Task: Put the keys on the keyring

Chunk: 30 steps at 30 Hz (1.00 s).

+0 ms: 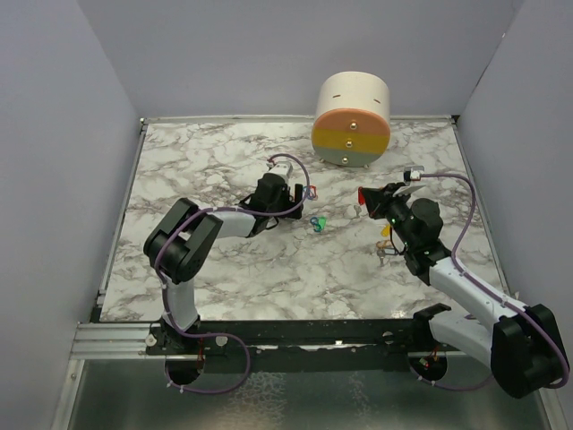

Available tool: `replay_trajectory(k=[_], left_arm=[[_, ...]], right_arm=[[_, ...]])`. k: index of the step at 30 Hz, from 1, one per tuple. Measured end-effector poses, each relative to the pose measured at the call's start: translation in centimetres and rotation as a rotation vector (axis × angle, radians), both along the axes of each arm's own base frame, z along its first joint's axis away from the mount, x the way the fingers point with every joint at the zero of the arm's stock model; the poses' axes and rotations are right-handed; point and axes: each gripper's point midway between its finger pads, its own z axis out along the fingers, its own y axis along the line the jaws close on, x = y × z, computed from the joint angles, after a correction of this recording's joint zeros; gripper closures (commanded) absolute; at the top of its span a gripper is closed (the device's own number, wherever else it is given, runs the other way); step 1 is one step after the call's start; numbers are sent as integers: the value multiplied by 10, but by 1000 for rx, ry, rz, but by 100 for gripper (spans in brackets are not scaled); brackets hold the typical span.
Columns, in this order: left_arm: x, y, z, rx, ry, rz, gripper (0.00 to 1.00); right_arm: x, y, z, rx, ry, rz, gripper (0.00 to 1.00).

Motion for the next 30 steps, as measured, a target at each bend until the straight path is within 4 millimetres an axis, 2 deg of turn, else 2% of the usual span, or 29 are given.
replay_trajectory(k=[9,20,30], left_arm=[[6,5,0,15,0,48,13],[17,1,-1,22,-5,55,13],[16,-1,-1,12,-2,40,14]], right_arm=[[0,0,0,-1,1,0,99],[0,0,0,-1,1,0,99],[0,0,0,-7,-2,0,99]])
